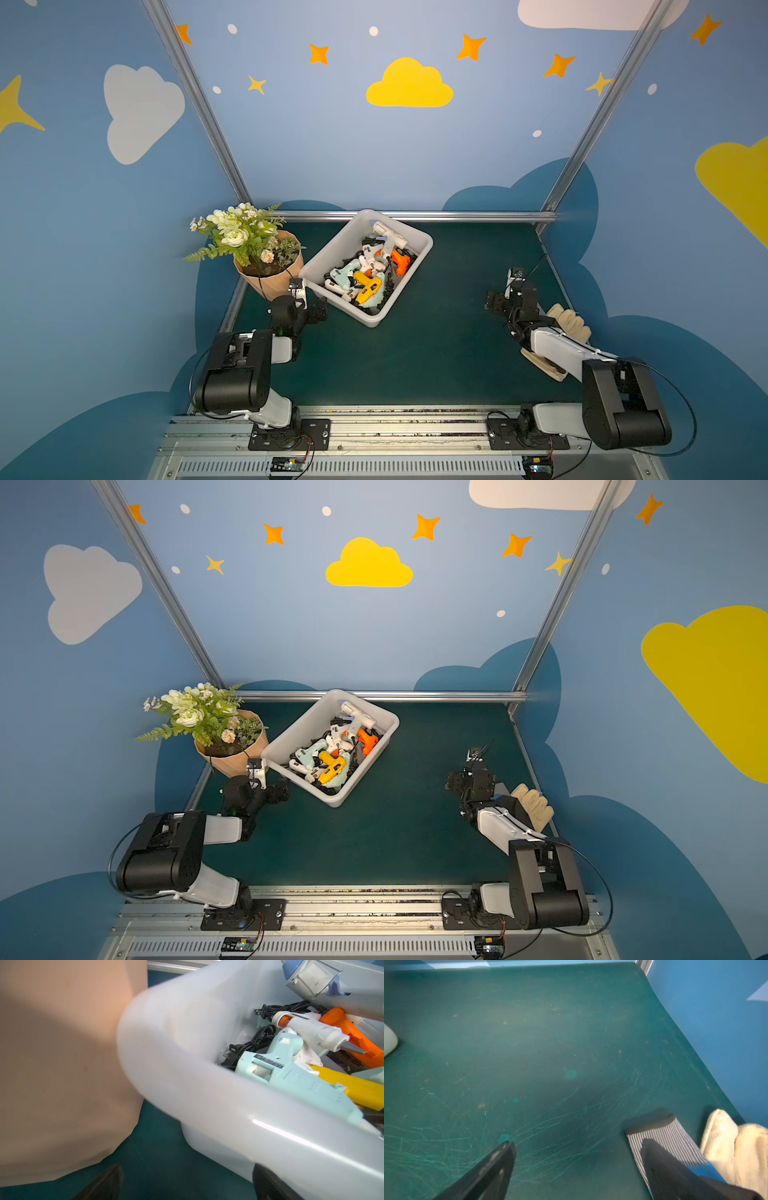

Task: Put the hot melt glue gun into the storage box
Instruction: Reset both arms

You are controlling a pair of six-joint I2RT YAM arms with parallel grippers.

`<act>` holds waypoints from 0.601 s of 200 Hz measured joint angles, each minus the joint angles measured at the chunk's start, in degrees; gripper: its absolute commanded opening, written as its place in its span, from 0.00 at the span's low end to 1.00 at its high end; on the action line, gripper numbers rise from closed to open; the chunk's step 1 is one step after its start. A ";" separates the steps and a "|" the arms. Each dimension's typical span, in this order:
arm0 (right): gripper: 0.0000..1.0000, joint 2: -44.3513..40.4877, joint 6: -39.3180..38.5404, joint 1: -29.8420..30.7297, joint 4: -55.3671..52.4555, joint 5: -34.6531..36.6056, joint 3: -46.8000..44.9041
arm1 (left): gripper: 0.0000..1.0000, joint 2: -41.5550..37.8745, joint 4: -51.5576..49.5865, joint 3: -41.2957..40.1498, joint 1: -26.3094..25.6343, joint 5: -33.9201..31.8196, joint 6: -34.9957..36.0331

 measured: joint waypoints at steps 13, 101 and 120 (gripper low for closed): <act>0.98 0.04 -1.29 0.00 1.42 -0.22 -0.33 | 1.00 0.00 -0.02 0.02 0.00 -0.02 0.00; 0.98 7.87 -4.83 -3.30 13.35 -5.81 -3.43 | 1.00 0.07 -1.49 0.72 0.37 1.53 0.87; 0.98 7.89 -4.81 -4.15 14.21 -7.17 -3.43 | 1.00 0.07 -1.51 0.72 0.37 1.55 0.90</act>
